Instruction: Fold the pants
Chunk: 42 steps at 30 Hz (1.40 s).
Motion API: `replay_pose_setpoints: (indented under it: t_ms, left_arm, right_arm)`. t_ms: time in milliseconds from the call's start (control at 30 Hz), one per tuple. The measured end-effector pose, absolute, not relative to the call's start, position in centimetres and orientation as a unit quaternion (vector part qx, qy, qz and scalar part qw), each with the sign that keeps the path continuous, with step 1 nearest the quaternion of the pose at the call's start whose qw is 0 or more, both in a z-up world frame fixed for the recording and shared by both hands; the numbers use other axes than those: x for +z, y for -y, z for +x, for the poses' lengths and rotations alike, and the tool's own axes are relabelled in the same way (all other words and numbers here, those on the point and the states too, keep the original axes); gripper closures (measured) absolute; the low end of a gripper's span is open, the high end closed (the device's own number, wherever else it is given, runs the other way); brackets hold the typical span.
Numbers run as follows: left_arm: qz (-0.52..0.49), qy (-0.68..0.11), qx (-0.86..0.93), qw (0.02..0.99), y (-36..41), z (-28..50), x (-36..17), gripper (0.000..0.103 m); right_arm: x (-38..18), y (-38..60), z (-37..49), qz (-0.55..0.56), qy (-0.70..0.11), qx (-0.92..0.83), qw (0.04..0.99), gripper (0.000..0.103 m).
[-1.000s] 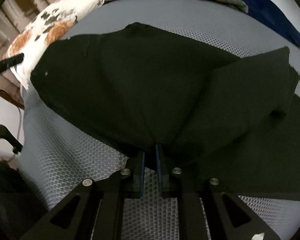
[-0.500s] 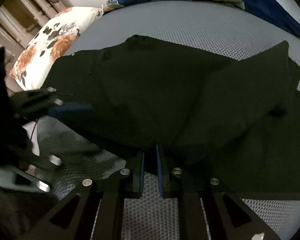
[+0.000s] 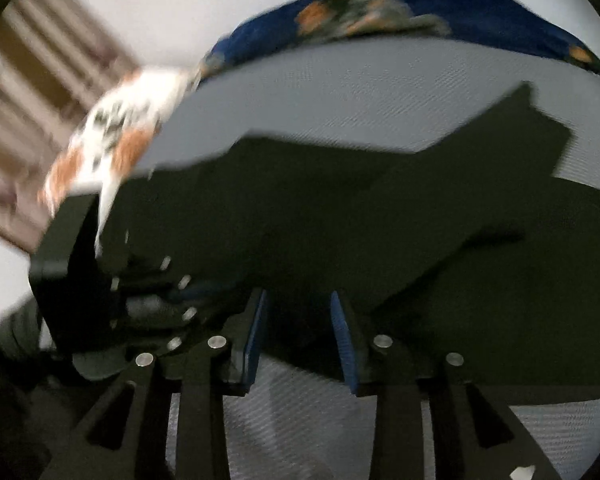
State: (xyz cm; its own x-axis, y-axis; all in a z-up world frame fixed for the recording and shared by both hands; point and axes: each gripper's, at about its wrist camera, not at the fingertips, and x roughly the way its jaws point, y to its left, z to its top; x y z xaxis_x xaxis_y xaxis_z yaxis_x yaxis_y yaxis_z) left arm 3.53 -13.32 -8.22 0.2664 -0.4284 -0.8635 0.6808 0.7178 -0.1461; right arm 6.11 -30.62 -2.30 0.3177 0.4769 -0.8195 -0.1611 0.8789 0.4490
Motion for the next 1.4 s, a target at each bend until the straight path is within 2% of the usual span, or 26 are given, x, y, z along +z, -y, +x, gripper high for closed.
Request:
replay_pose_setpoints:
  t_ms: [167, 300, 567, 1033, 1133, 1233, 1400]
  left_arm:
    - [0.075, -0.493, -0.349, 0.793, 12.1, 4.3, -7.4, 0.097]
    - [0.056, -0.497, -0.343, 0.795, 11.5, 4.8, -7.0, 0.097]
    - [0.041, -0.511, -0.339, 0.789, 11.2, 5.0, -7.1, 0.097]
    - [0.036, -0.535, -0.331, 0.777, 11.1, 5.4, -7.9, 0.097]
    - [0.037, -0.538, -0.329, 0.775, 11.1, 5.5, -8.0, 0.097]
    - [0.039, -0.540, -0.328, 0.774, 11.2, 5.4, -8.2, 0.097]
    - [0.047, -0.540, -0.326, 0.775, 11.8, 5.6, -8.1, 0.097]
  right_arm:
    - [-3.6, 39.3, 7.8, 0.274, -0.514, 0.120, 0.804, 0.070]
    - [-5.5, 42.3, 9.0, 0.359, -0.497, 0.107, 0.783, 0.070]
    - [-7.5, 42.2, 11.7, 0.382, -0.494, 0.097, 0.775, 0.070]
    - [-9.9, 51.3, 19.3, 0.458, -0.463, 0.012, 0.759, 0.073]
    - [-9.8, 52.0, 20.3, 0.454, -0.464, 0.002, 0.760, 0.078]
    - [-10.0, 52.7, 20.7, 0.460, -0.464, -0.002, 0.757, 0.095]
    - [-7.0, 53.5, 18.8, 0.424, -0.457, -0.020, 0.782, 0.099]
